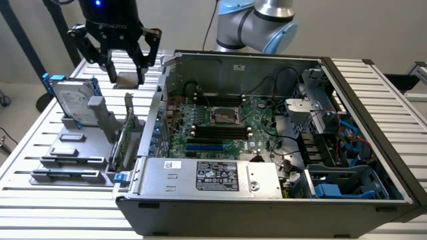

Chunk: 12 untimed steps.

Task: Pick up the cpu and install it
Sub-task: 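Pick up the cpu and move it towards the insertion slot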

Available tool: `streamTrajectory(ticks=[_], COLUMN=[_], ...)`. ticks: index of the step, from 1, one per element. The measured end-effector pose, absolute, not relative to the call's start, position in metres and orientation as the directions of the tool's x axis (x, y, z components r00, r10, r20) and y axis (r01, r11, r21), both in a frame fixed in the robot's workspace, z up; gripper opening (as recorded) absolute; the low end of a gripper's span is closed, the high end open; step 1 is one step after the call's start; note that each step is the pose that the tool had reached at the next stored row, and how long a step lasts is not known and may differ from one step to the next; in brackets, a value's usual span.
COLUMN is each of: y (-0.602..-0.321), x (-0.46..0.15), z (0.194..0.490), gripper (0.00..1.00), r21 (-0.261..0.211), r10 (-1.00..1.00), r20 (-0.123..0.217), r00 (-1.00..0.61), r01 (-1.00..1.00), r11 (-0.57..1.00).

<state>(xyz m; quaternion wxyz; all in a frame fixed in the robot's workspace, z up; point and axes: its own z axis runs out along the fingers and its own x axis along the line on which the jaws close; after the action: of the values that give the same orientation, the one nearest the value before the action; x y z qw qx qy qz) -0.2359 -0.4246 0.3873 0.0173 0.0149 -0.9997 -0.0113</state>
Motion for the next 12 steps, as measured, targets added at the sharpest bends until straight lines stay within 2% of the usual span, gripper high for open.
streamTrajectory(ticks=[12], y=[-0.423], x=[-0.181], z=[0.391], gripper=[0.55], r21=[0.024], r10=[-0.03], r20=[0.034], r00=[-0.999], r01=[-0.029], r11=[0.999])
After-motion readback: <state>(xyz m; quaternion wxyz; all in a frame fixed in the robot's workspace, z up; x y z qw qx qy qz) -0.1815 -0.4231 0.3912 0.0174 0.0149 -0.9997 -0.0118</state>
